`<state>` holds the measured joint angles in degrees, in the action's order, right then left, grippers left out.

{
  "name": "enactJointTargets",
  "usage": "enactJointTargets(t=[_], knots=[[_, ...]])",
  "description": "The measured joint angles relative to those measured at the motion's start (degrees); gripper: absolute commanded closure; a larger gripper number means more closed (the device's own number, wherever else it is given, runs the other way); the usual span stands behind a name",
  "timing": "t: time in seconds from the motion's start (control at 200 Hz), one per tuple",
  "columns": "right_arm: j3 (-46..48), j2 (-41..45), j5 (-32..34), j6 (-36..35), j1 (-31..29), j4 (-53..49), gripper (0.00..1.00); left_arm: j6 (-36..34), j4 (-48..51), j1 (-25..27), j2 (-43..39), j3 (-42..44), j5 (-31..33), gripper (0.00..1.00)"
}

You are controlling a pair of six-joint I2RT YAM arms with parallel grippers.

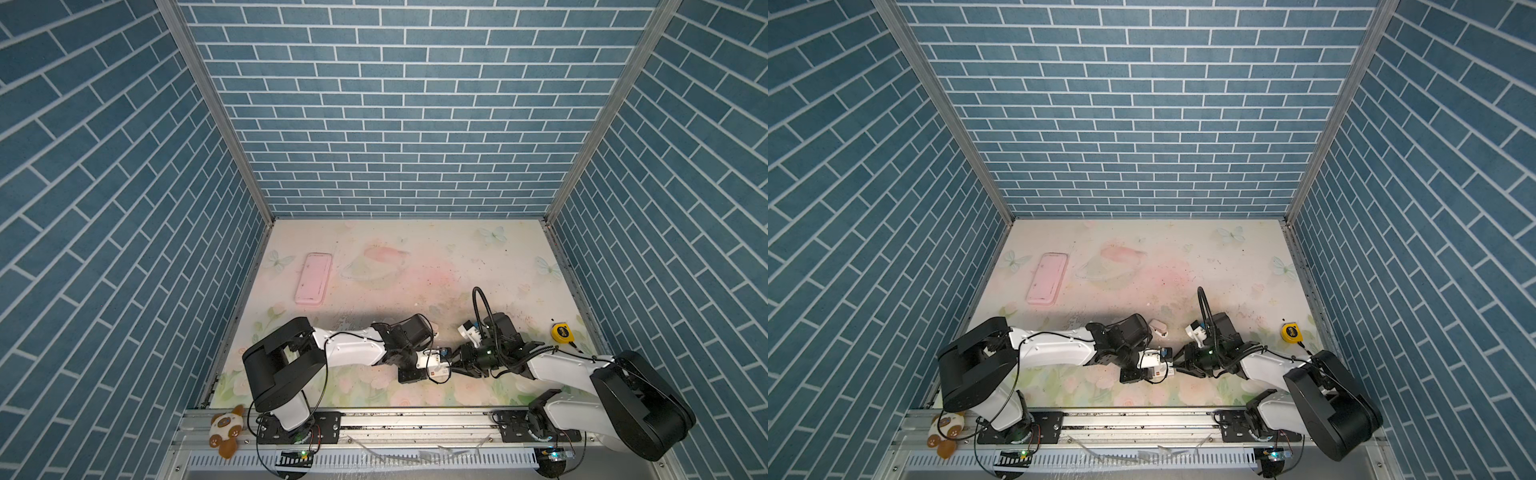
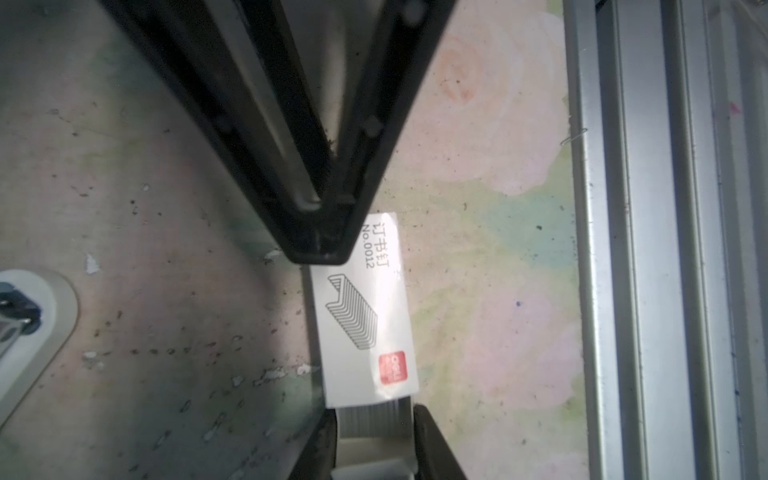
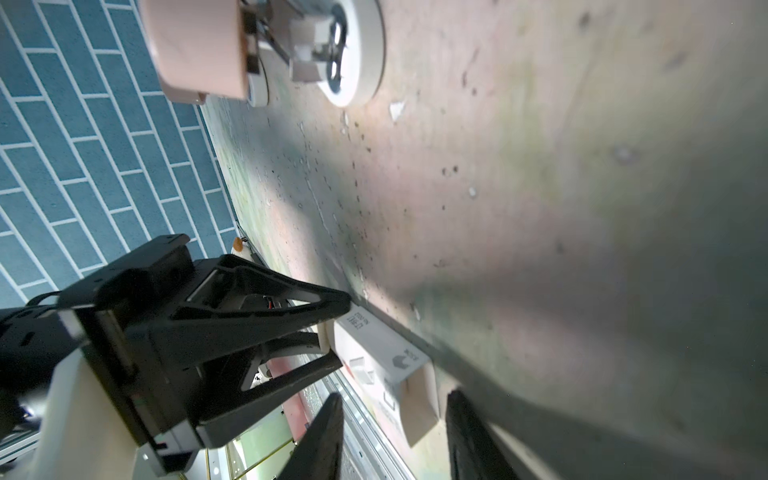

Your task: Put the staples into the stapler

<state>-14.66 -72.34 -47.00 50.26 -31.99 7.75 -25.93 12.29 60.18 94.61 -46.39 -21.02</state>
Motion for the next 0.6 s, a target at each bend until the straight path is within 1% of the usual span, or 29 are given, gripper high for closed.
enactJointTargets(t=[0.07, 0.15, 0.225, 0.29, 0.335, 0.6], knots=[[0.0, 0.0, -0.2, -0.2, 0.0, -0.2, 0.66, 0.0, 0.0, 0.0, 0.0, 0.0, 0.0, 0.7], [0.0, -0.2, -0.4, -0.8, 0.0, 0.0, 0.67, 0.0, 0.0, 0.0, 0.0, 0.0, 0.0, 0.7], [0.0, -0.5, -0.6, -0.8, 0.0, 0.1, 0.72, 0.1, 0.0, 0.0, 0.0, 0.0, 0.0, 0.7], [0.0, -1.0, -0.8, -1.0, 0.0, 0.3, 0.73, 0.2, 0.0, 0.0, 0.0, 0.0, 0.0, 0.7], [0.0, -1.2, -0.9, -1.0, 0.0, 0.4, 0.77, 0.3, 0.0, 0.0, 0.0, 0.0, 0.0, 0.7], [0.4, -2.2, -1.3, -1.1, 0.0, 2.0, 0.8, 0.7, -0.1, 0.0, 0.0, 0.0, 0.0, 0.7]])
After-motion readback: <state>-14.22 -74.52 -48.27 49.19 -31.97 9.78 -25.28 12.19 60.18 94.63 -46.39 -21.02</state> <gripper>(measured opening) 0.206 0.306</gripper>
